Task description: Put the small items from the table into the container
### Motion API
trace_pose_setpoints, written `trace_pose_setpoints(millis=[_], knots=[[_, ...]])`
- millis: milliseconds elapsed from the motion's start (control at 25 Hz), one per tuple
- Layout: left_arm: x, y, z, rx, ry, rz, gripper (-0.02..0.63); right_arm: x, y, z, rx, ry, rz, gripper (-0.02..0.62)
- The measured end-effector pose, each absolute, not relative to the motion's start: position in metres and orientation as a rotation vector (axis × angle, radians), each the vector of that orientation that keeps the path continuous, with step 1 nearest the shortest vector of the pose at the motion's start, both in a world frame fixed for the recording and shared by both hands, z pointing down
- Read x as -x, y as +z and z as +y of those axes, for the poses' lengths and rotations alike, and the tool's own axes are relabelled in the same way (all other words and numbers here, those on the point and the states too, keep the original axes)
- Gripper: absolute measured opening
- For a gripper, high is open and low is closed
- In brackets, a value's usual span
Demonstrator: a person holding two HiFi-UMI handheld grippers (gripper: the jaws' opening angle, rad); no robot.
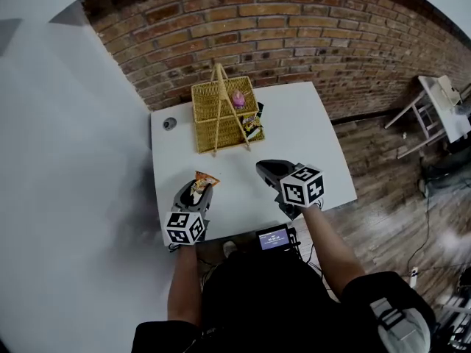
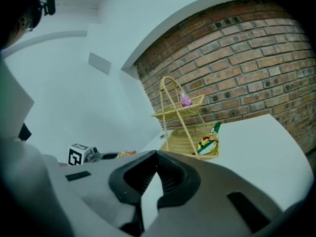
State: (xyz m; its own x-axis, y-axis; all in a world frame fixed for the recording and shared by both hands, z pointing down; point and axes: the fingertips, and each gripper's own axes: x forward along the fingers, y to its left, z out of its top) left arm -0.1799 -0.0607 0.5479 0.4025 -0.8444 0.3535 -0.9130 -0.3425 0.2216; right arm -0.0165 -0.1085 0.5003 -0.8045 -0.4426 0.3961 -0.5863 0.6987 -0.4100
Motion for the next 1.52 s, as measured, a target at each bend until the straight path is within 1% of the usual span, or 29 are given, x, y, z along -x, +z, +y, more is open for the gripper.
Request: trace_pose_setpoints(millis=[320, 880, 1200, 1520], knots=[[0.185, 0.549, -0.076, -2.278, 0.252, -1.514, 0.209, 0.016, 0.501, -0.121, -0.825, 0.779, -2.645, 0.012], [0.199, 0.543, -0.143, -2.298, 0.259, -1.512, 0.209, 0.036, 0.491, -0.171, -0.802, 0.723, -2.666, 0.012], [0.199, 0.565, -0.175, -2.292, 0.347, -1.493, 0.209, 0.04, 0.49, -0.196, -0.81, 0.725, -2.672, 0.012], [0.205, 0.58, -0.206, -2.265, 0.36, -1.5, 0.209, 0.034, 0.499, -0.209, -0.826, 0.759, -2.654, 0.012]])
